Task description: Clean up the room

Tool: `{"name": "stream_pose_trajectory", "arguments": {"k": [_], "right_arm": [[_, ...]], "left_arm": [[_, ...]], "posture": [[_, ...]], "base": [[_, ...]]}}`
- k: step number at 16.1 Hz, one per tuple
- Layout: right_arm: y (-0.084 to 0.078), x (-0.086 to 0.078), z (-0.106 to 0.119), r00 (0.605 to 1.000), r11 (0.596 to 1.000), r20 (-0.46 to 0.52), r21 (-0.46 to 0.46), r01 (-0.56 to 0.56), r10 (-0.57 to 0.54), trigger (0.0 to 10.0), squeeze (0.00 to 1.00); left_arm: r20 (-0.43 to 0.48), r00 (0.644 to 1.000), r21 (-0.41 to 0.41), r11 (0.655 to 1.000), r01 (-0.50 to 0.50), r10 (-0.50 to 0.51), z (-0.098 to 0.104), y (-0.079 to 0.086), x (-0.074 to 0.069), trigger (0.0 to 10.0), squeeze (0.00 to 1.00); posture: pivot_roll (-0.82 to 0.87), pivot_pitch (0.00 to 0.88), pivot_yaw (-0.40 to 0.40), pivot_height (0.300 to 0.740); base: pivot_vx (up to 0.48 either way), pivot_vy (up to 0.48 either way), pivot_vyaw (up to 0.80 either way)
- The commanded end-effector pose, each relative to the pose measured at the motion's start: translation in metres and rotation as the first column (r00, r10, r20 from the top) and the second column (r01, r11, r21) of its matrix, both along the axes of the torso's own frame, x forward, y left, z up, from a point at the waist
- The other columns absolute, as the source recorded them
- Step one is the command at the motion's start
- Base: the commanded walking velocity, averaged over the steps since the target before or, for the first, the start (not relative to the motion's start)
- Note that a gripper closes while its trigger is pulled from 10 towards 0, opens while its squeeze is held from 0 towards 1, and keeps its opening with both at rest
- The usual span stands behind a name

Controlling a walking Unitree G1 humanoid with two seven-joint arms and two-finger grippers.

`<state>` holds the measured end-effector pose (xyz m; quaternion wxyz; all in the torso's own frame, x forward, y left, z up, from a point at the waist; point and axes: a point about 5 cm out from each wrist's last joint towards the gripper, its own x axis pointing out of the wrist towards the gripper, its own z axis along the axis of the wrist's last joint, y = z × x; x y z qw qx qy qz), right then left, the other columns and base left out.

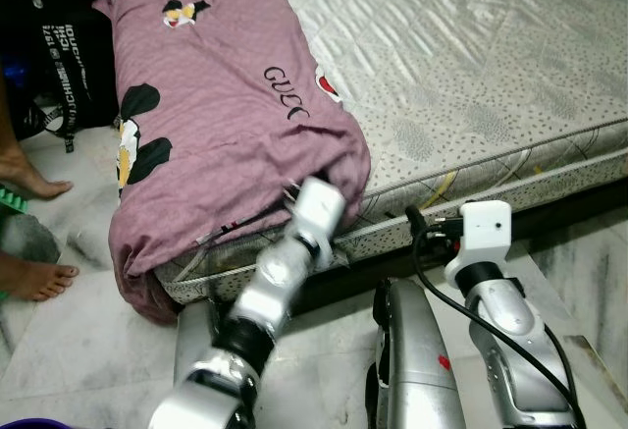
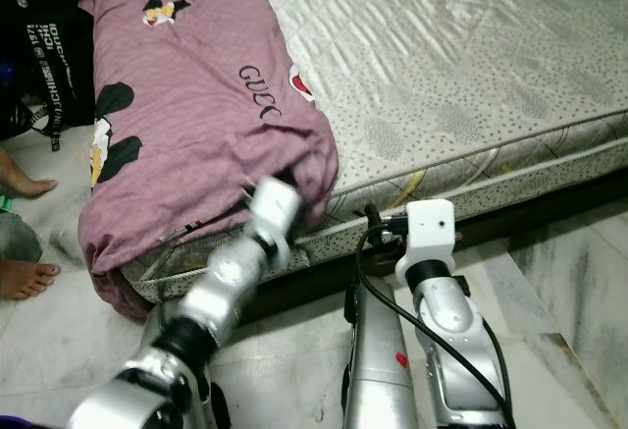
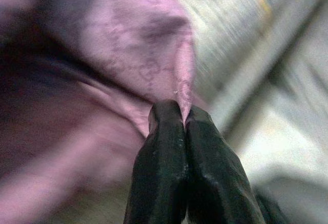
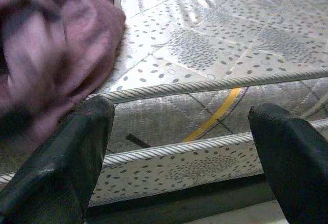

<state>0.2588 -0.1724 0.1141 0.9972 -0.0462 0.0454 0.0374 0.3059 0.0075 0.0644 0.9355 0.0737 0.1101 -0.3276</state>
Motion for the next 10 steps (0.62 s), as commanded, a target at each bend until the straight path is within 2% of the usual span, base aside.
{"name": "stream_pose_trajectory", "arguments": {"k": [1, 2, 3, 4, 5, 6, 7, 8, 9, 10], "right_arm": [[0.006, 0.003, 0.001, 1.0, 1.0, 0.007, 0.005, -0.023, 0.023, 10.0, 0.0], [0.007, 0.004, 0.002, 1.0, 1.0, 0.011, 0.007, -0.025, 0.025, 10.0, 0.0], [0.007, 0.004, 0.002, 1.0, 1.0, 0.013, 0.007, -0.026, 0.026, 10.0, 0.0], [0.007, 0.004, 0.002, 1.0, 1.0, 0.013, 0.007, -0.027, 0.026, 10.0, 0.0], [0.006, 0.004, 0.001, 1.0, 1.0, 0.015, 0.007, -0.025, 0.025, 10.0, 0.0], [0.007, 0.005, 0.001, 1.0, 1.0, 0.017, 0.007, -0.024, 0.024, 10.0, 0.0], [0.008, 0.005, 0.002, 1.0, 1.0, 0.02, 0.009, -0.024, 0.024, 10.0, 0.0], [0.008, 0.006, 0.002, 0.999, 1.0, 0.022, 0.01, -0.024, 0.024, 10.0, 0.0], [0.01, 0.007, 0.003, 0.999, 1.0, 0.029, 0.014, -0.027, 0.026, 10.0, 0.0], [0.011, 0.008, 0.003, 0.999, 0.999, 0.031, 0.016, -0.028, 0.027, 10.0, 0.0]], "left_arm": [[-0.063, 0.983, 0.097, 0.979, 0.18, -0.175, -0.016, -0.025, -0.021, 0.0, 0.0], [-0.04, 0.969, 0.177, 0.952, 0.248, -0.245, -0.018, -0.031, -0.024, 0.0, 0.0], [-0.008, 0.959, 0.23, 0.933, 0.278, -0.284, -0.014, -0.035, -0.022, 8.0, 0.0], [0.008, 0.955, 0.251, 0.925, 0.286, -0.298, -0.011, -0.036, -0.021, 8.0, 0.0], [0.079, 0.944, 0.28, 0.916, 0.287, -0.32, 0.004, -0.042, -0.012, 10.0, 0.0], [0.116, 0.928, 0.315, 0.899, 0.303, -0.353, 0.011, -0.044, -0.008, 10.0, 0.0], [0.154, 0.911, 0.366, 0.879, 0.306, -0.382, 0.017, -0.044, -0.003, 10.0, 1.0], [0.177, 0.911, 0.386, 0.878, 0.285, -0.373, 0.02, -0.043, 0.0, 10.0, 1.0], [0.264, 0.917, 0.407, 0.896, 0.176, -0.299, 0.034, -0.034, 0.017, 10.0, 1.0], [0.31, 0.918, 0.397, 0.911, 0.111, -0.247, 0.045, -0.027, 0.028, 10.0, 1.0]], "posture": [[-0.09, 0.077, 0.022, 0.493], [-0.09, 0.073, 0.023, 0.493], [-0.09, 0.07, 0.025, 0.493], [-0.09, 0.069, 0.025, 0.493], [-0.09, 0.065, 0.029, 0.493], [-0.09, 0.063, 0.03, 0.493], [-0.09, 0.059, 0.032, 0.493], [-0.09, 0.055, 0.033, 0.493], [-0.09, 0.051, 0.033, 0.493], [-0.09, 0.047, 0.034, 0.493]], "base": [[0.0, 0.0, 0.0], [0.0, 0.0, 0.0], [0.0, 0.0, 0.0], [0.0, 0.0, 0.0], [0.0, 0.0, 0.0], [0.0, 0.0, 0.0], [0.0, 0.0, 0.0], [0.0, 0.0, 0.0], [0.0, 0.0, 0.0], [0.0, 0.0, 0.0]]}}
